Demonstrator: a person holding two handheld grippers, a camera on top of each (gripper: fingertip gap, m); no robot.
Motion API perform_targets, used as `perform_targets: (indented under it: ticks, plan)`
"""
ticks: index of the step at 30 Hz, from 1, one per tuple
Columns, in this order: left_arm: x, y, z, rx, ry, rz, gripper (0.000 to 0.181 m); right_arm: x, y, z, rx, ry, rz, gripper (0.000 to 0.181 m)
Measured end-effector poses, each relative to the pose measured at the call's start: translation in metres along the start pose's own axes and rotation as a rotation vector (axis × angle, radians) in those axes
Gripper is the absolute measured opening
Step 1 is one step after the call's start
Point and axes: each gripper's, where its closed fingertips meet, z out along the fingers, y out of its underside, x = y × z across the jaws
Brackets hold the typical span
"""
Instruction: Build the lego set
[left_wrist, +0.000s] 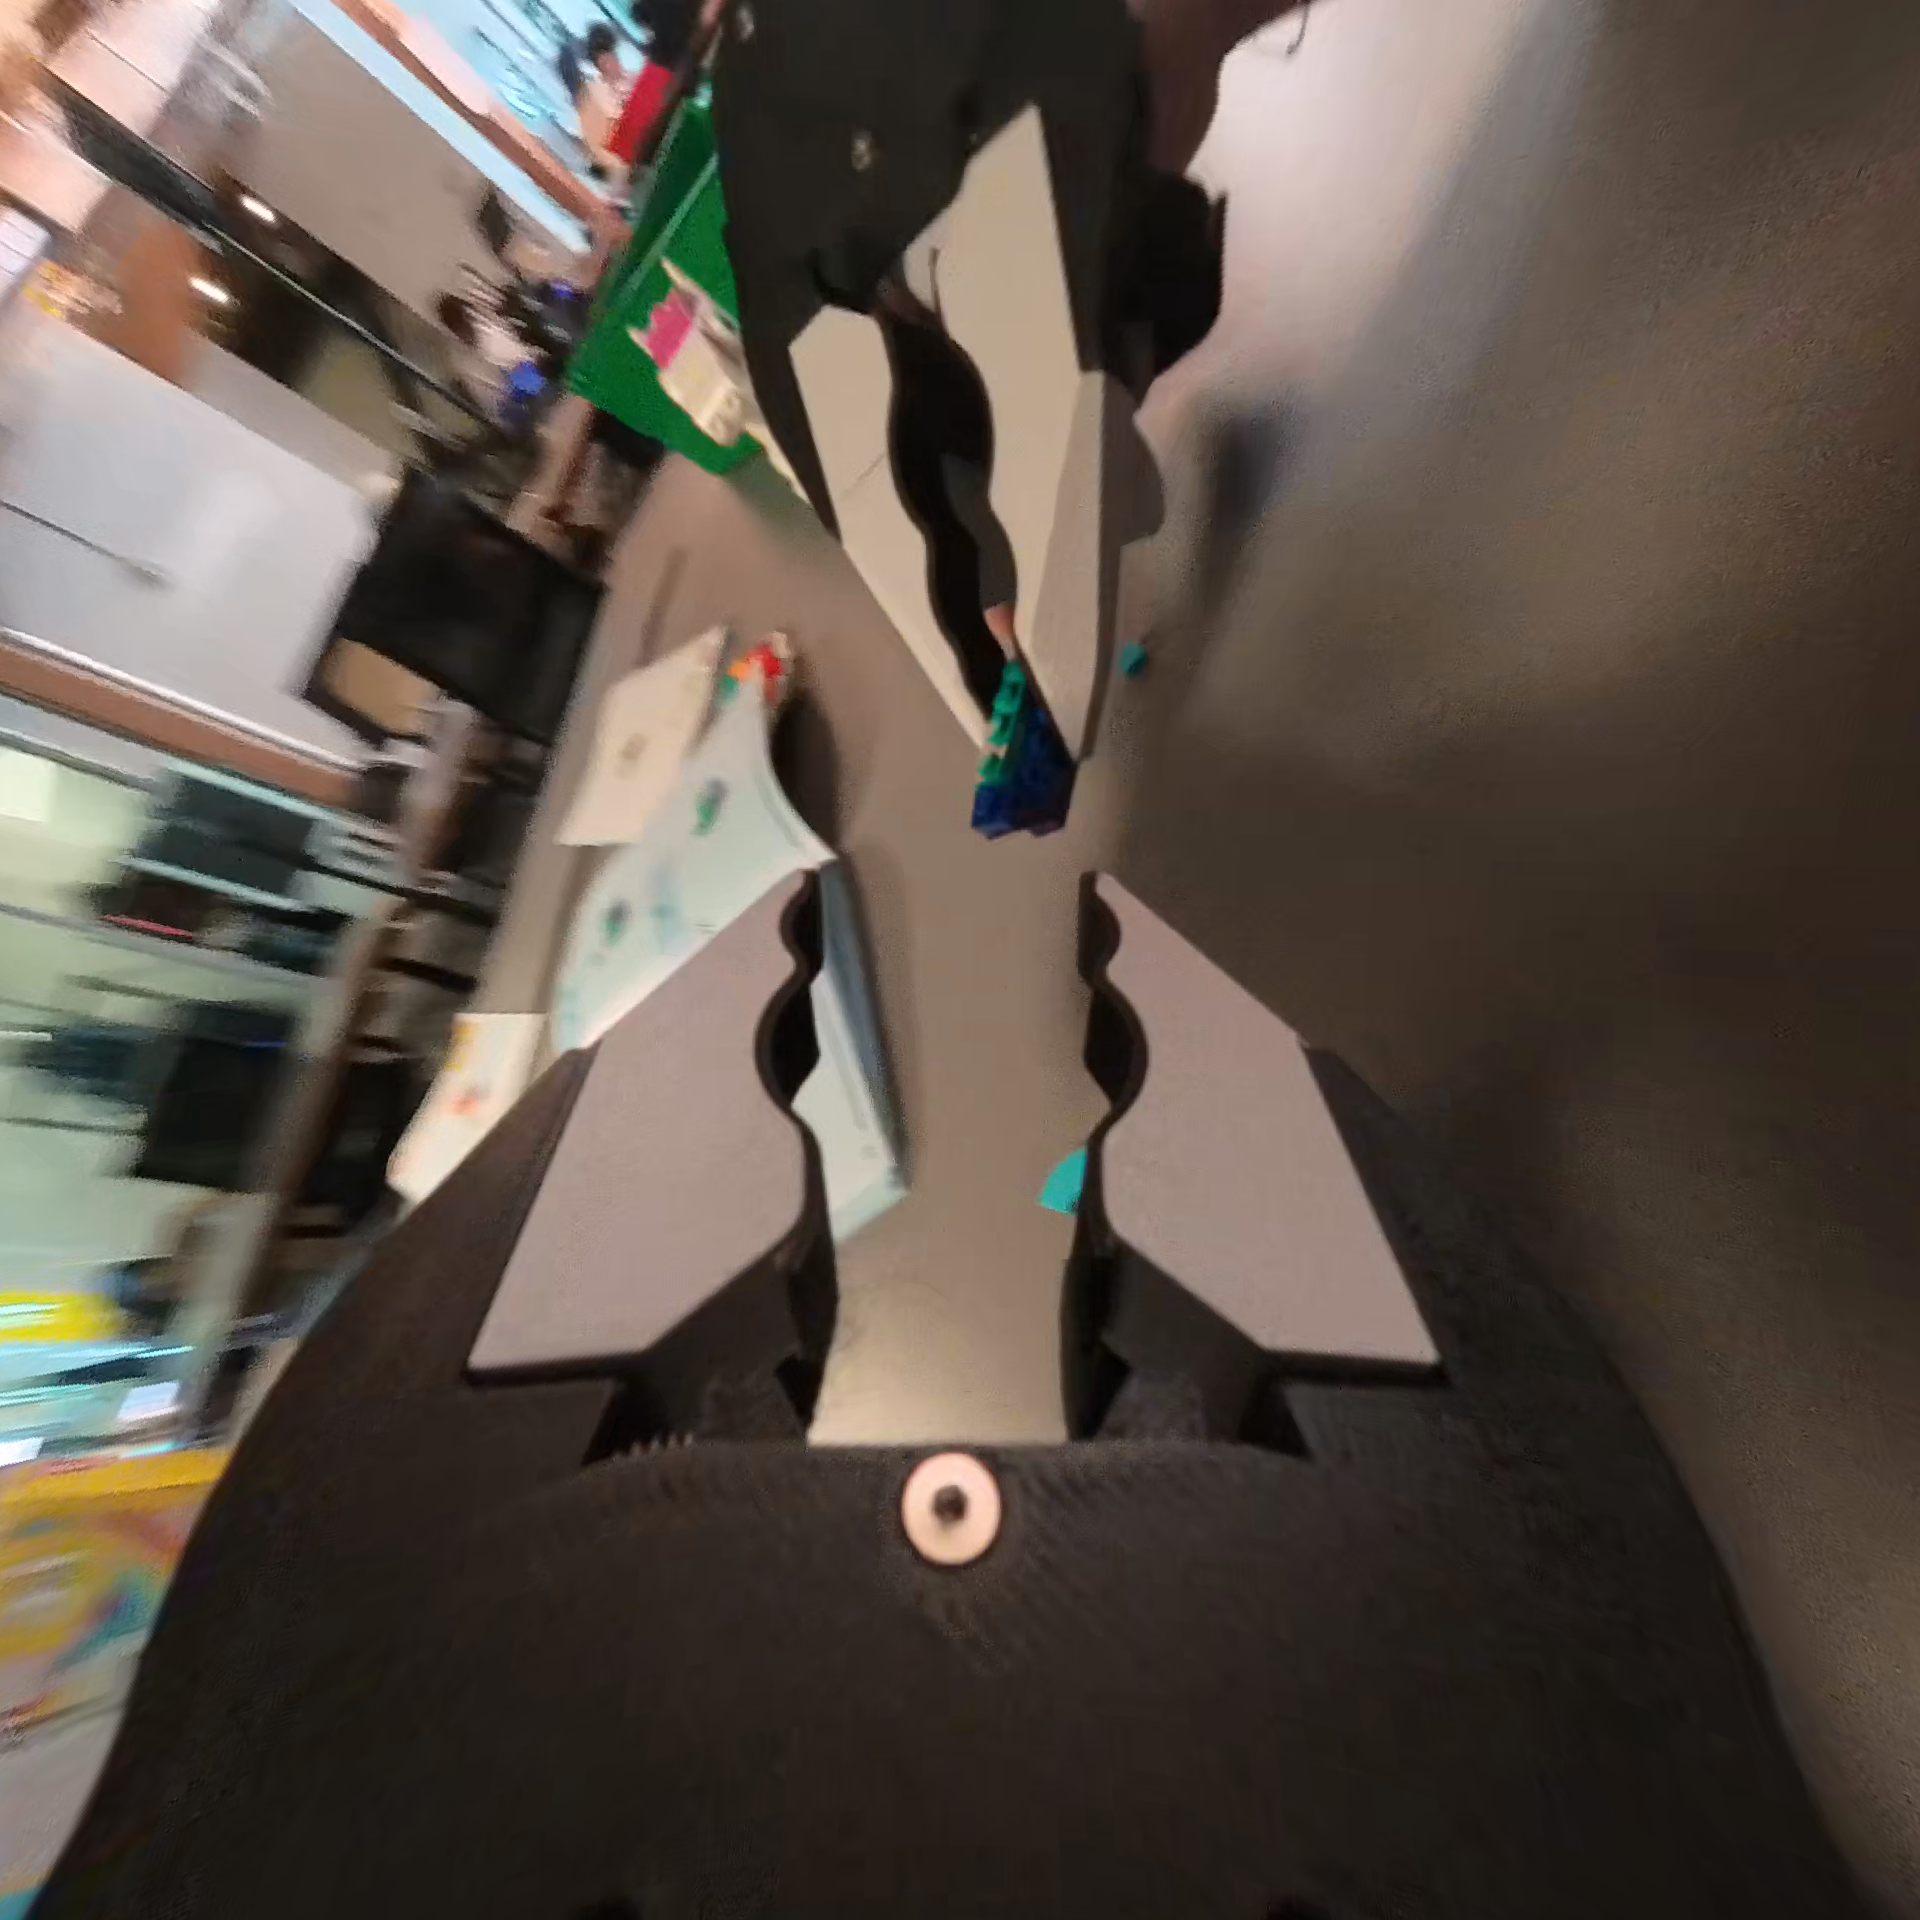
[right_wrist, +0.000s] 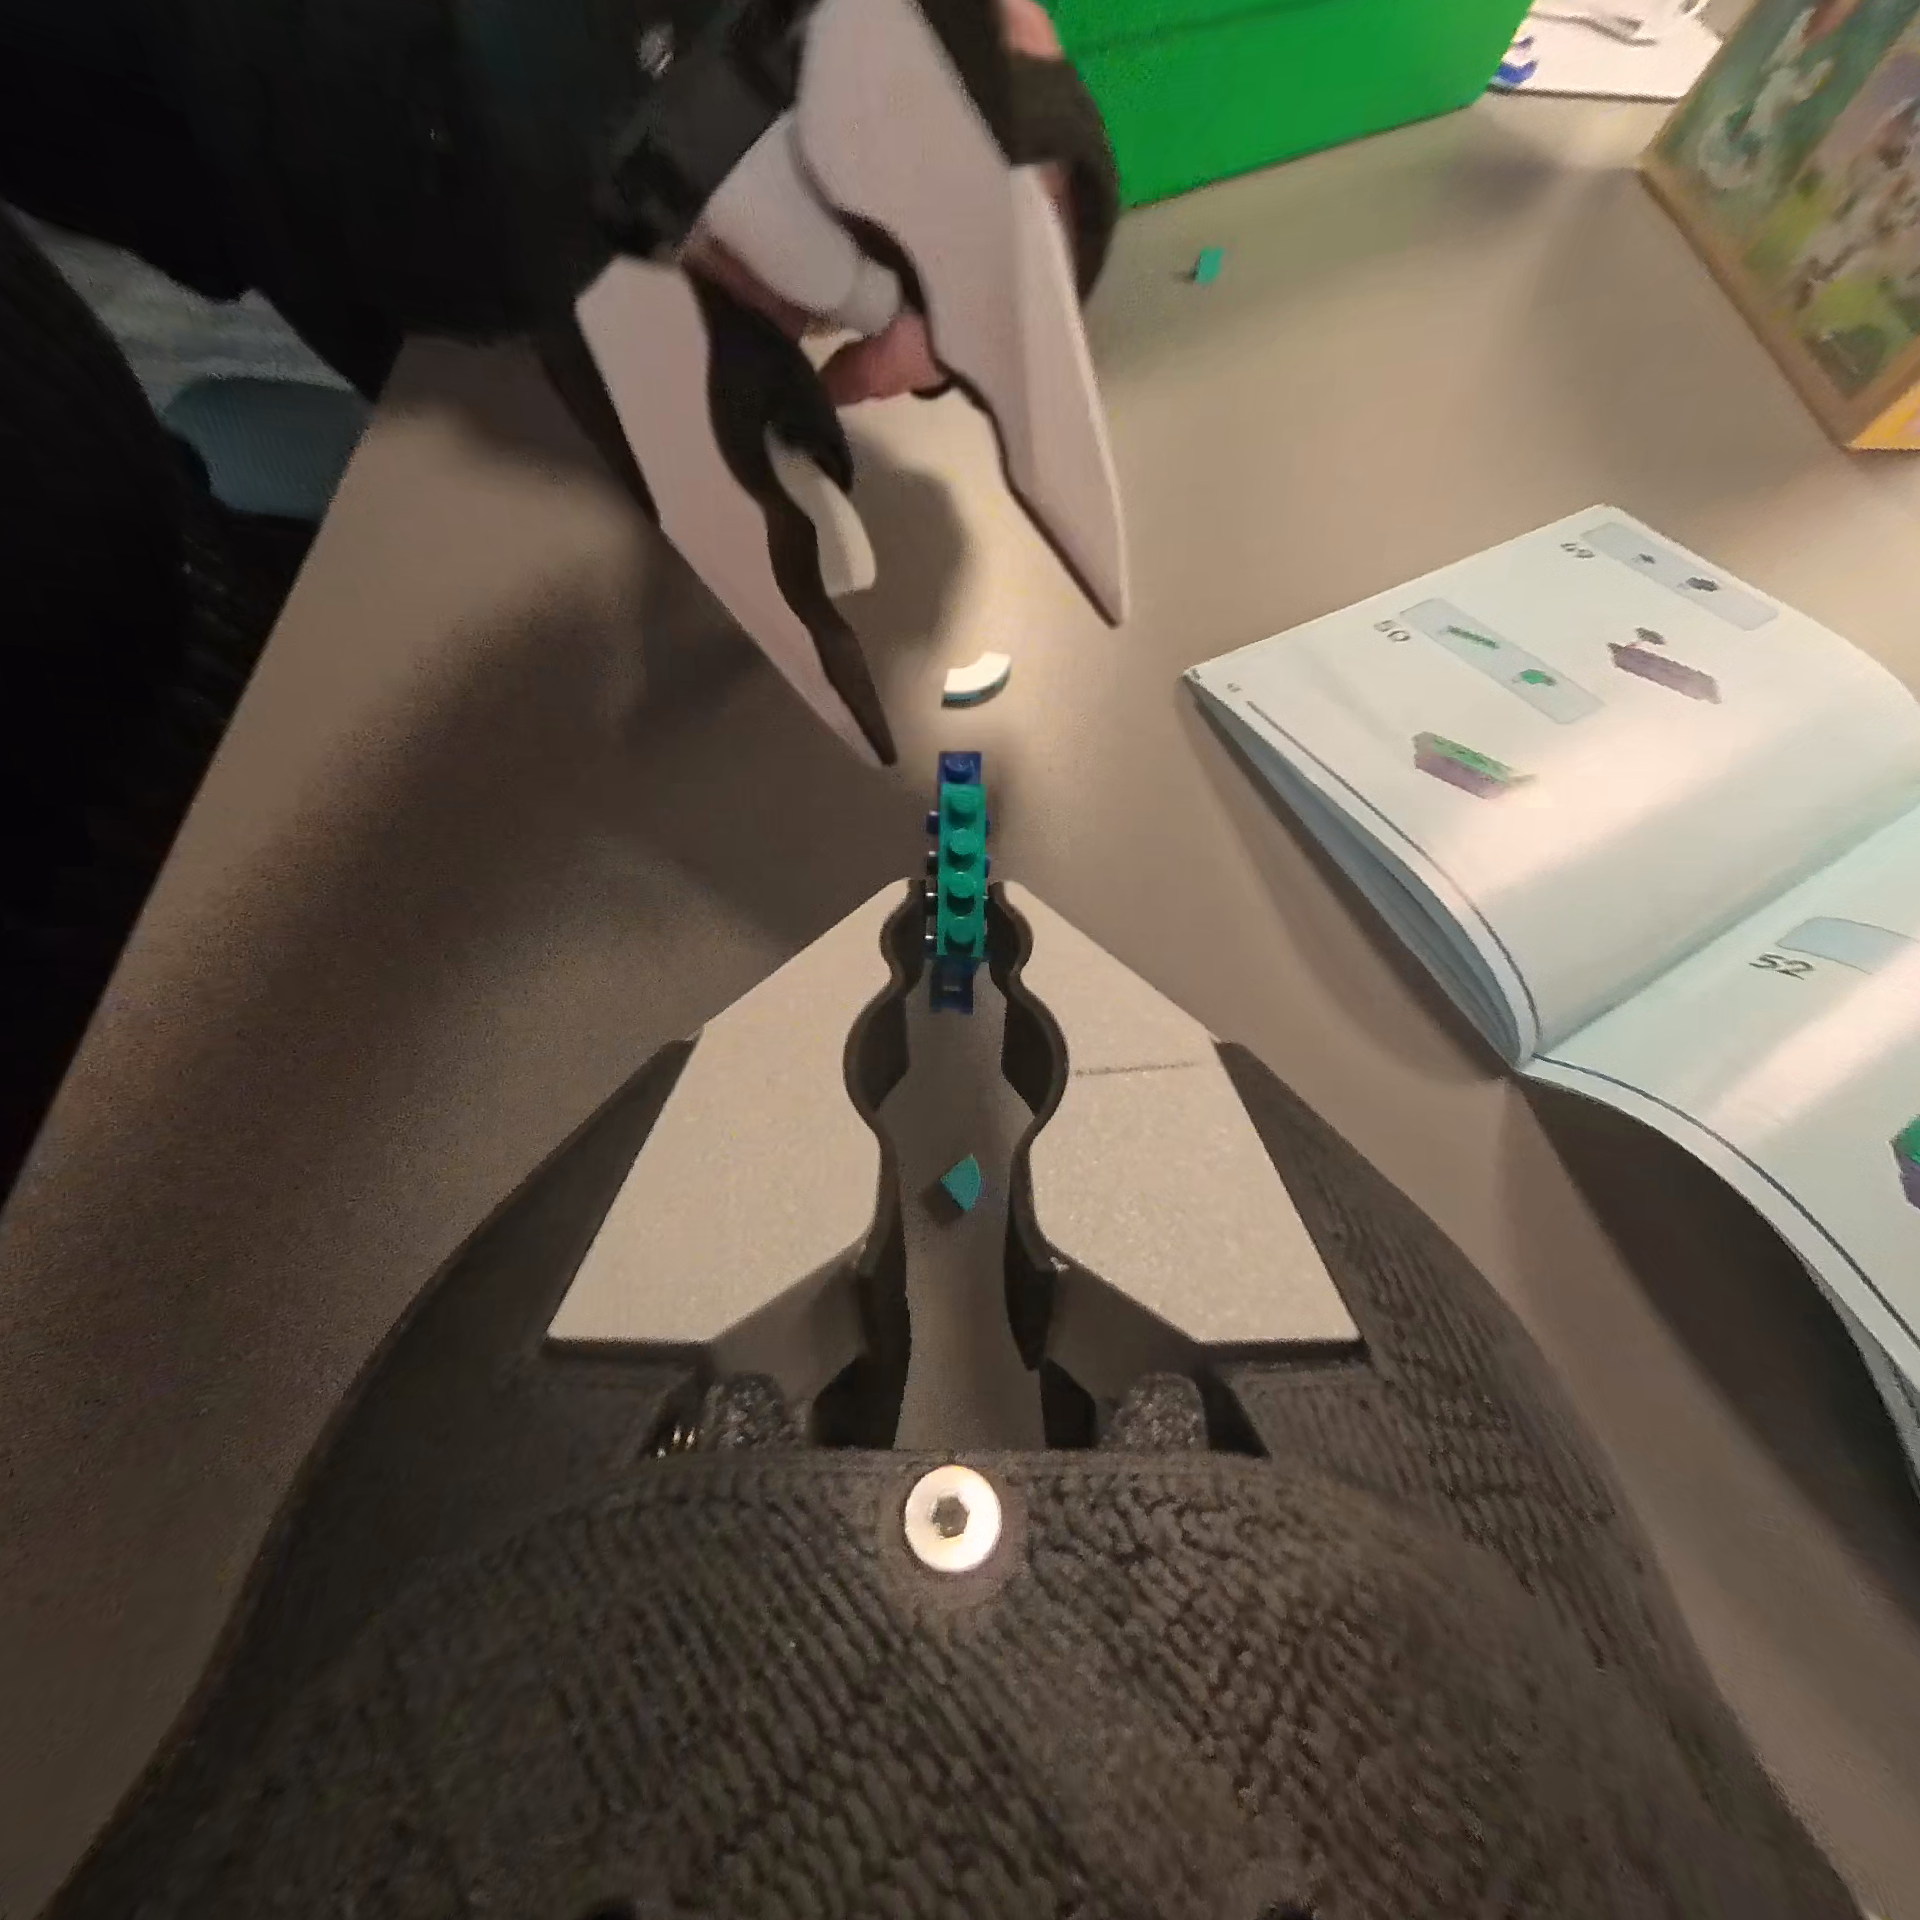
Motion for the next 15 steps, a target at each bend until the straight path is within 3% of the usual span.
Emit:
perform_targets:
  ticks: [7, 15]
  plan:
    - [-0.003, -0.003, 0.008, -0.104, -0.204, 0.339, 0.037, 0.002, -0.006, -0.006, 0.037, 0.003, 0.058, 0.010]
    - [0.008, -0.012, 0.009, -0.086, -0.220, 0.490, 0.024, -0.003, -0.005, -0.003, 0.032, -0.026, 0.077, 0.009]
